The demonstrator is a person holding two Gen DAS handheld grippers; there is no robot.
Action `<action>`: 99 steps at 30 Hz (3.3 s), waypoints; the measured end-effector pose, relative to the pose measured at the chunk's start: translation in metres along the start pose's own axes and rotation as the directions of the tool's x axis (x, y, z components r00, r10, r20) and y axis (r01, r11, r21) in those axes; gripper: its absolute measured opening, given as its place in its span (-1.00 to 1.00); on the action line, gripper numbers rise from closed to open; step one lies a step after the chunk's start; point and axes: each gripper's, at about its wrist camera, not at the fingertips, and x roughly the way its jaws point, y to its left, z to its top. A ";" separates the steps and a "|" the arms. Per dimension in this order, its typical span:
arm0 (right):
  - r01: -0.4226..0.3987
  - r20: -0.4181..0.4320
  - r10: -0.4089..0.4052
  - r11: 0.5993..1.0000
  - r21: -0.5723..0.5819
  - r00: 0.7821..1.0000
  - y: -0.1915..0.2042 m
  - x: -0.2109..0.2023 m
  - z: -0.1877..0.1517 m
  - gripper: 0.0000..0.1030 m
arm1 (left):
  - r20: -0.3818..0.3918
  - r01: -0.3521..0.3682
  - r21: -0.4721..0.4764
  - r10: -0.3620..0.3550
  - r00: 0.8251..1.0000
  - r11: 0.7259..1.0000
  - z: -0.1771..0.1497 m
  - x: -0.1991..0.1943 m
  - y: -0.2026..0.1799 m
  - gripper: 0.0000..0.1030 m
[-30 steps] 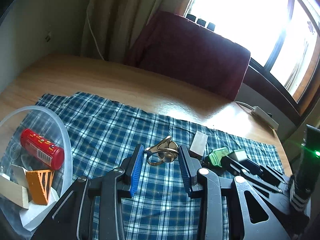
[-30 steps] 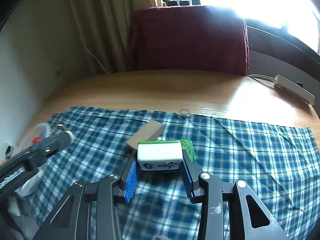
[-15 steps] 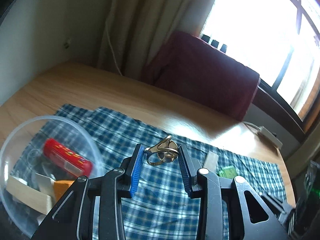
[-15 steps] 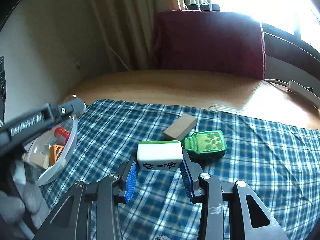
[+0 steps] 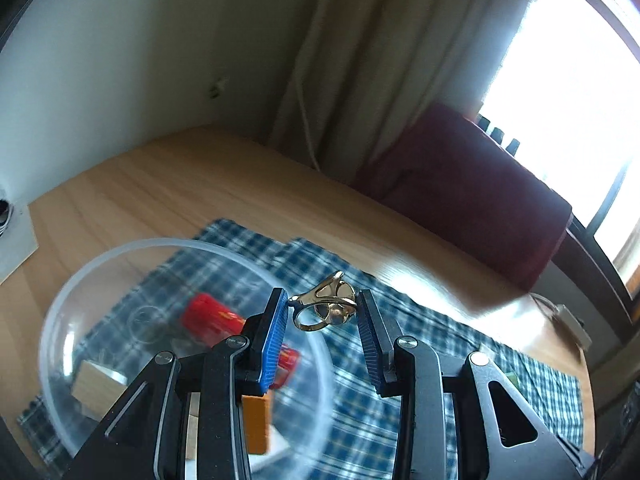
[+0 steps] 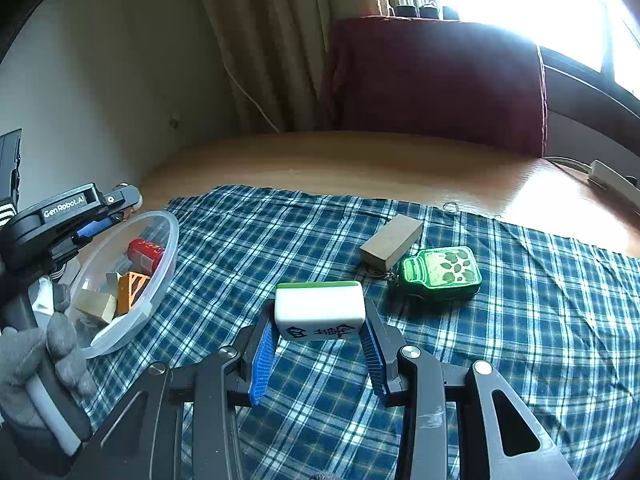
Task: Organize rigid objects
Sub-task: 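Carry the ring into the clear bowl and open the left tool while the right carries the tile, then lower the white tile into the bowl and open the right tool, then move the right tool to the green case and close on it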
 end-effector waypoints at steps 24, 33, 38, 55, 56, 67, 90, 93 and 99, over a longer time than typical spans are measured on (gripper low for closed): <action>-0.096 -0.011 0.095 0.992 -0.084 0.995 0.054 0.005 0.014 -0.19 | 0.108 -0.090 -0.160 0.108 0.988 0.983 0.010 -0.024 0.047 0.57; -0.187 -0.038 0.183 0.968 -0.166 0.982 0.110 0.020 0.024 -0.19 | 0.166 -0.093 -0.205 0.128 0.978 0.974 0.015 -0.042 0.060 0.58; -0.240 -0.067 0.231 0.945 -0.223 0.971 0.140 0.032 0.023 -0.19 | 0.173 -0.092 -0.228 0.134 0.976 0.969 0.015 -0.045 0.069 0.58; -0.260 -0.096 0.243 0.931 -0.255 0.965 0.145 0.042 0.015 0.04 | 0.154 -0.094 -0.255 0.136 0.979 0.962 0.012 -0.042 0.080 0.59; -0.254 -0.097 0.237 0.933 -0.253 0.967 0.142 0.042 0.014 0.06 | 0.151 -0.095 -0.252 0.136 0.979 0.963 0.012 -0.041 0.079 0.59; -0.197 -0.096 0.185 0.969 -0.148 0.978 0.102 0.039 0.003 0.28 | 0.111 -0.092 -0.191 0.114 0.987 0.977 0.006 -0.029 0.061 0.58; 0.095 -0.042 -0.094 0.995 0.040 0.995 -0.009 0.022 0.003 0.65 | 0.048 -0.070 -0.016 0.070 0.996 0.997 -0.010 -0.011 0.016 0.59; 0.129 -0.043 -0.127 0.990 0.060 0.991 -0.026 0.021 0.003 0.65 | 0.040 -0.064 0.015 0.064 0.997 0.998 -0.014 -0.010 0.008 0.59; 0.166 -0.050 -0.164 0.985 0.052 0.985 -0.044 0.022 0.005 0.67 | 0.019 -0.049 0.090 0.047 0.999 0.995 -0.023 -0.009 -0.013 0.59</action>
